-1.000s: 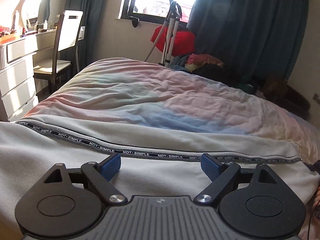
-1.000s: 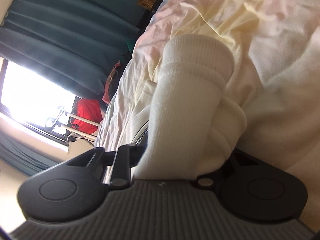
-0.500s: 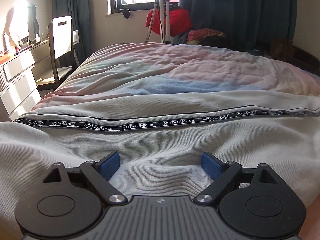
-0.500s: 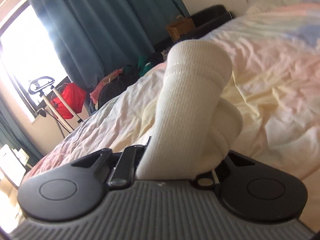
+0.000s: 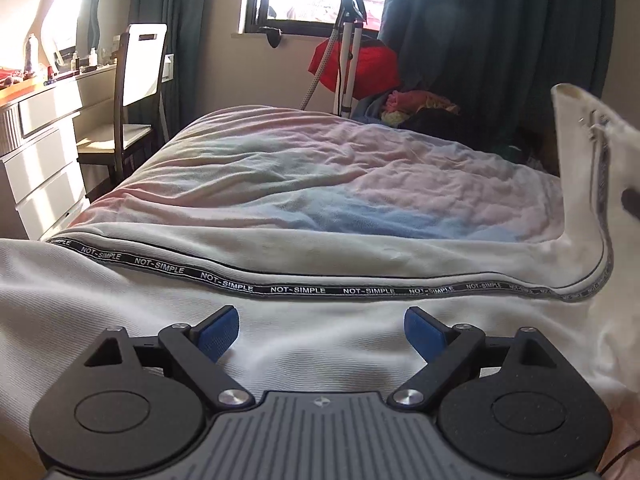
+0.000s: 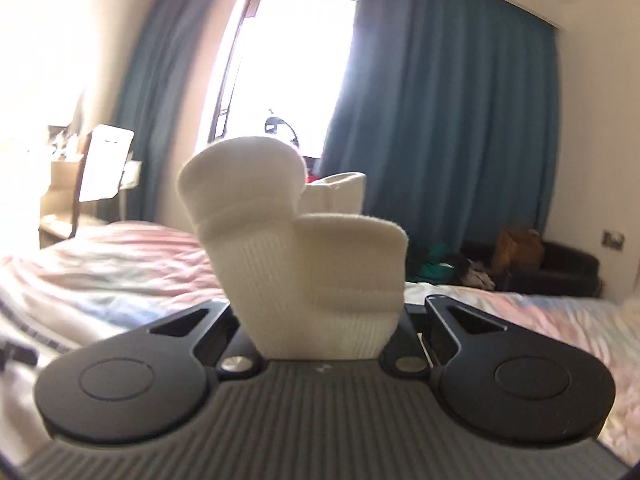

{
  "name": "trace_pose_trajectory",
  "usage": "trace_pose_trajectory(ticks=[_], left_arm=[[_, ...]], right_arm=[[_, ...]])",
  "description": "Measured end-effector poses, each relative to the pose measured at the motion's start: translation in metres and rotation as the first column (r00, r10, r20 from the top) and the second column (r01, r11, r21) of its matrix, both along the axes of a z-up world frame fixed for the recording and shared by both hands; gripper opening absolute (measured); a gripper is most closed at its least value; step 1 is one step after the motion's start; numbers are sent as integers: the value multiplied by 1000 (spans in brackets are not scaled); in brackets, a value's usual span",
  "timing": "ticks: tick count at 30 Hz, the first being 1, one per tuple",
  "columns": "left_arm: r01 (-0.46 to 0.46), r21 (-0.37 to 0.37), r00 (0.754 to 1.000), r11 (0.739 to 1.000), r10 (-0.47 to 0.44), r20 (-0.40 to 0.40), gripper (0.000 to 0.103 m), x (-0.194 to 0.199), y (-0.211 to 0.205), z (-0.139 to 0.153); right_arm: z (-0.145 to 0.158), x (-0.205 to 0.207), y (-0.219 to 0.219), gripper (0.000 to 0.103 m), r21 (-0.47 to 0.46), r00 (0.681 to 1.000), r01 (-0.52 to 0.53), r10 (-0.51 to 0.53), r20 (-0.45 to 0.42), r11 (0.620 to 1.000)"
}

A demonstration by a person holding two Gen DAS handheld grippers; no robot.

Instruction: Fold clothes

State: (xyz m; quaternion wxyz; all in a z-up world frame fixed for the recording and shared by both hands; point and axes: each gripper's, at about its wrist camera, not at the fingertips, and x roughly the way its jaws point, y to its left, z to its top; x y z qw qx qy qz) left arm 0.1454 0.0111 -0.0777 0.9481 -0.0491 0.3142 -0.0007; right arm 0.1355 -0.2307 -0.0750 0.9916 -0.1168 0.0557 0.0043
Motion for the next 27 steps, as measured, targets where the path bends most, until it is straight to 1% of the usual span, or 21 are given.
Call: trace_pose_trajectory(ticks=[1,2,4,5,7,8,9,12,14,16,18,20,22,23,24,25,26,27], left_arm=[[-5,-3,1000,1000,5,18,91,-2,3,4],[-10,-6,999,1000,10,36,91,-4,6,8],[-19,-12,997,1000,19,71,91,-8,11,17],[-18,-21,997,1000,20,80,91,-9,14,19],[-17,-40,995,999,21,97,91,-10,18,23],[-16,-49,994,999,21,106,91,-10,21,25],[-15,-58,993,998,21,114,91,-10,23,27],[-16,-82,992,997,26,123,91,-10,29,29],[-19,-96,992,995,31,123,91,-9,32,28],[-22,-111,992,994,35,123,91,-8,35,28],[-24,-125,992,992,40,123,91,-7,38,27],[-27,-140,991,990,44,122,91,-5,42,26],[-26,-150,991,988,45,127,91,-5,44,26],[-20,-157,990,987,41,135,91,-5,44,26],[-15,-162,989,987,38,140,91,-5,45,26],[-10,-165,989,986,34,144,91,-5,46,27],[-6,-167,989,986,31,147,91,-6,46,27],[-5,-165,988,986,30,149,91,-6,47,28]], right_arm=[[-10,-3,19,14,-56,999,-44,43,-23,997],[-25,-6,38,14,-115,994,-94,86,-65,989],[-55,-12,74,14,-226,974,-198,164,-158,954],[-69,-17,87,14,-288,961,-247,197,-192,925],[-96,-27,106,14,-431,954,-289,222,-200,855],[-107,-31,114,14,-486,952,-303,230,-203,820],[-105,-29,114,14,-476,954,-295,226,-198,828],[-84,-27,119,14,-408,966,-253,202,-164,877],[-73,-27,129,14,-383,966,-252,209,-152,889],[-75,-27,147,15,-363,956,-284,232,-180,887],[-87,-21,157,15,-359,950,-296,233,-209,885],[-94,-17,161,16,-380,952,-292,229,-203,878],[-88,-19,160,20,-366,946,-310,245,-213,877],[-85,-19,159,23,-346,939,-326,261,-223,880],[-81,-20,155,34,-303,928,-353,289,-236,885],[-76,-23,151,48,-252,916,-373,311,-253,893],[-70,-25,147,56,-187,903,-386,329,-275,903],[-64,-27,142,73,-115,888,-399,352,-297,910]])
